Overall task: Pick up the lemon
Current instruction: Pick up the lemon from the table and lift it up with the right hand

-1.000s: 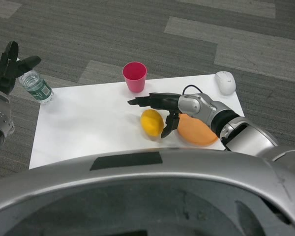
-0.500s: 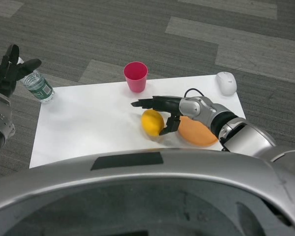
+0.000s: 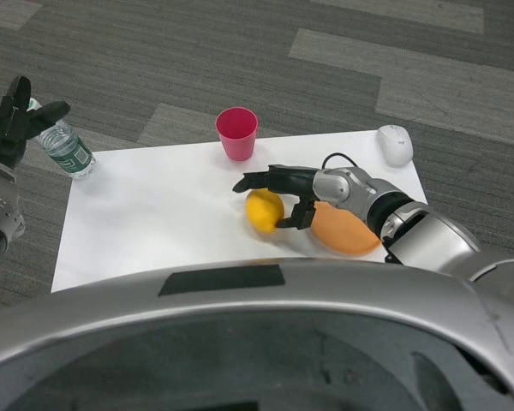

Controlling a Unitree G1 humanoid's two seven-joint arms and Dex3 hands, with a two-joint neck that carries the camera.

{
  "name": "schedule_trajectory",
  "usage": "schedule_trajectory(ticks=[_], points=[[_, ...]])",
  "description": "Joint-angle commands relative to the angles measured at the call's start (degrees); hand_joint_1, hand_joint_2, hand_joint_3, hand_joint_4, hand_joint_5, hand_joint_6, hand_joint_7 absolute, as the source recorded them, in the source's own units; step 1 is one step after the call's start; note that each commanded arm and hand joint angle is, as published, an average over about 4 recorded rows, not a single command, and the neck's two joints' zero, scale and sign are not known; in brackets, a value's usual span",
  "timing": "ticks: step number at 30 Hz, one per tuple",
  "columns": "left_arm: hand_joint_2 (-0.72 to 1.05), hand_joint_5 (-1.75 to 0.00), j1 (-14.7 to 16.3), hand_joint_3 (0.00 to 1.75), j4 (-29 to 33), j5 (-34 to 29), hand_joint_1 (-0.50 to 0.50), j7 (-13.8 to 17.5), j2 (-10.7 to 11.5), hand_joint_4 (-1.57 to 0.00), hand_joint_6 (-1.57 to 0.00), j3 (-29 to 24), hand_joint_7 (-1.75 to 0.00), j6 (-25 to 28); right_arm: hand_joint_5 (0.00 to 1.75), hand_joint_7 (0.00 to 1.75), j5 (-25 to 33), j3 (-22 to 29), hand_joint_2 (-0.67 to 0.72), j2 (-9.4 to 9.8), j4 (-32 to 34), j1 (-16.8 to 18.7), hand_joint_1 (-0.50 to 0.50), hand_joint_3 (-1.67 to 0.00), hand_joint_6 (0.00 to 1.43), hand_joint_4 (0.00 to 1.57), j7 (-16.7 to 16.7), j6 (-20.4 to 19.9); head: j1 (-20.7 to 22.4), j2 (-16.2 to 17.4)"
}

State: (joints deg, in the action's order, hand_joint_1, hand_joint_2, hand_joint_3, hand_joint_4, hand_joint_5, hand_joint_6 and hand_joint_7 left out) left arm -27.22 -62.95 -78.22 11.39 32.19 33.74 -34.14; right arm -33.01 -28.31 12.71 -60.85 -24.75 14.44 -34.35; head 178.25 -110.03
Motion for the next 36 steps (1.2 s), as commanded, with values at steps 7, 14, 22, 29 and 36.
schedule_trajectory(ticks=[7, 14, 22, 29, 36], points=[[0.96, 0.00, 0.24, 0.09, 0.10, -0.09, 0.50, -0.14, 1.32, -0.04, 0.00, -0.85, 0.00, -0.20, 1.65, 1.12, 0.00, 0.42, -0.60, -0.05, -0.21, -1.42, -0.04, -1.43, 0.01, 0.00, -0.47, 0.33, 0.39, -0.10], [0.96, 0.00, 0.24, 0.09, 0.10, -0.09, 0.50, -0.14, 1.34, -0.04, 0.00, -0.87, 0.00, -0.22, 1.55, 1.06, 1.85, 1.94, -0.60, -0.14, -0.23, -1.44, -0.05, -1.43, 0.03, 0.00, -0.82, 0.33, 0.41, -0.40], [0.96, 0.00, 0.28, 0.09, 0.19, -0.09, 0.50, -0.14, 1.38, -0.04, 0.00, -0.87, 0.00, -0.22, 1.55, 0.98, 5.32, 6.42, -0.60, -0.36, 0.87, 0.32, -0.04, -1.27, 0.03, 0.00, -1.48, -0.37, 0.40, -1.16], [0.96, 0.00, 0.33, 0.09, 0.28, -0.09, 0.50, -0.14, 1.34, -0.04, 0.00, -0.92, 0.00, -0.22, 1.55, 0.98, 8.40, 11.96, -0.60, -1.02, 3.94, 2.91, -0.04, -1.27, 0.03, 0.00, -1.57, -1.60, -0.03, -2.95], [0.96, 0.00, 0.33, 0.09, 0.52, -0.09, 0.50, -0.14, 1.29, -0.04, 0.00, -0.94, 0.00, -0.22, 1.55, 0.94, 17.41, 17.45, -0.60, -2.16, 4.60, 5.22, -0.04, -1.27, 0.03, 0.00, -2.64, -5.12, -0.60, -5.38]])
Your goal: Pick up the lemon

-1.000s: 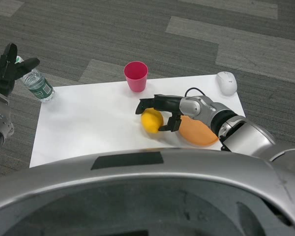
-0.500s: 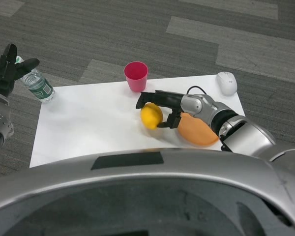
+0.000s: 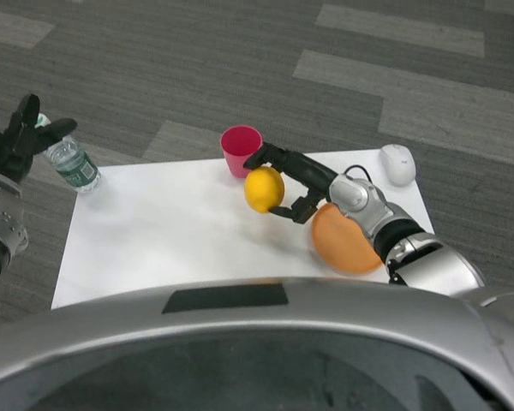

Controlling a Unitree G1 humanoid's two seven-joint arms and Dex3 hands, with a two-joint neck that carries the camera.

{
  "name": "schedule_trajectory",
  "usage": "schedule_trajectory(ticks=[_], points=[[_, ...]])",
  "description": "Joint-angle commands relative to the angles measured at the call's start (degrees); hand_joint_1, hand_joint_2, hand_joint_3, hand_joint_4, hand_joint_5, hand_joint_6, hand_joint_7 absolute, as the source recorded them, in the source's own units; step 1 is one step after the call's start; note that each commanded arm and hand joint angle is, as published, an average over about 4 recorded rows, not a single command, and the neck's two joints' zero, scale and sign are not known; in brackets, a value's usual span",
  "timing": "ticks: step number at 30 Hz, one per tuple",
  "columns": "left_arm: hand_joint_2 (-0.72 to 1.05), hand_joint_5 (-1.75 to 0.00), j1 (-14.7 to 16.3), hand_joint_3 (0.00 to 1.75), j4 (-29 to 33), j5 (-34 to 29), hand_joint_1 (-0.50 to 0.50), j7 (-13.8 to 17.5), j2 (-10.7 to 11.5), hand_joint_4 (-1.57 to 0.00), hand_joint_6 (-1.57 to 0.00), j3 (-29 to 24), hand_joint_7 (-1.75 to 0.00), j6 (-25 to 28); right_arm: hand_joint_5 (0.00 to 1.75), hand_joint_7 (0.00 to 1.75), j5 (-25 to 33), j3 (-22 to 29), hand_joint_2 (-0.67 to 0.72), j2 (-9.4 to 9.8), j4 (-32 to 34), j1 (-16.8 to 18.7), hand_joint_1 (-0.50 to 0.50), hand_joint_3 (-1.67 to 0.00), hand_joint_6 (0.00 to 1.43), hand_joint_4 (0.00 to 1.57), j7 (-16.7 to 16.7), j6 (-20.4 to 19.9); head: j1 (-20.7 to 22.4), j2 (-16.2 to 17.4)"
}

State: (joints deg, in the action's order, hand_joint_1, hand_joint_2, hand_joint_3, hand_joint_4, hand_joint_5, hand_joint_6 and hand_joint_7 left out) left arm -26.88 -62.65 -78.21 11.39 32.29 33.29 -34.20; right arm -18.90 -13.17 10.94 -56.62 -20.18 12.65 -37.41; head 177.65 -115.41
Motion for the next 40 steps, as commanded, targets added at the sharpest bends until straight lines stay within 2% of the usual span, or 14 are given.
schedule_trajectory(ticks=[1, 5, 14, 19, 29, 40], points=[[0.96, 0.00, -0.02, 0.09, 0.25, -0.10, 0.50, -0.14, 1.19, -0.04, 0.00, -0.51, 0.00, -0.16, 1.55, 0.93, 4.00, 3.33, -0.60, -0.53, 0.46, 0.93, -0.04, -1.27, 0.03, 0.00, -1.10, -2.54, 0.00, 0.00], [0.96, 0.00, -0.02, 0.07, 0.25, -0.10, 0.50, -0.14, 1.08, -0.04, 0.00, -0.51, 0.00, -0.16, 1.55, 0.93, 9.50, 5.68, -0.60, -0.90, 0.77, 1.70, -0.04, -1.27, 0.02, 0.00, -1.47, -4.32, -1.16, -3.15], [0.96, 0.00, -0.10, 0.09, 0.51, -0.01, 0.50, -0.08, 0.93, -0.04, 0.00, -0.51, 0.00, -0.16, 1.55, 0.91, 14.20, 12.45, -0.60, -1.54, 2.90, 3.92, -0.04, -1.27, 0.03, 0.00, -2.31, -6.80, -1.97, -4.30], [0.96, 0.00, -0.10, 0.09, 0.69, 0.08, 0.50, -0.06, 0.93, -0.04, 0.00, -0.51, 0.00, -0.16, 1.55, 0.91, 17.50, 14.05, -0.60, -1.58, 4.37, 5.24, -0.05, -1.27, 0.03, 0.00, -3.12, -8.21, -2.38, -4.44], [0.96, 0.00, -0.12, 0.09, 1.39, 0.47, 0.50, 0.03, 0.60, -0.04, 0.00, -0.53, 0.00, -0.16, 1.55, 0.91, 19.58, 17.72, -0.60, -2.24, 8.33, 7.33, -0.04, -1.27, 0.03, 0.00, -4.00, -9.57, -2.06, -5.08], [0.96, 0.00, -0.37, 0.09, 1.92, 1.51, 0.50, 0.03, -0.01, -0.04, 0.00, -1.39, 0.00, -0.16, 1.55, 0.91, 20.78, 18.39, -0.60, -2.24, 8.37, 7.44, -0.04, -1.27, 0.03, 0.01, -4.13, -10.61, -2.17, -6.69]])
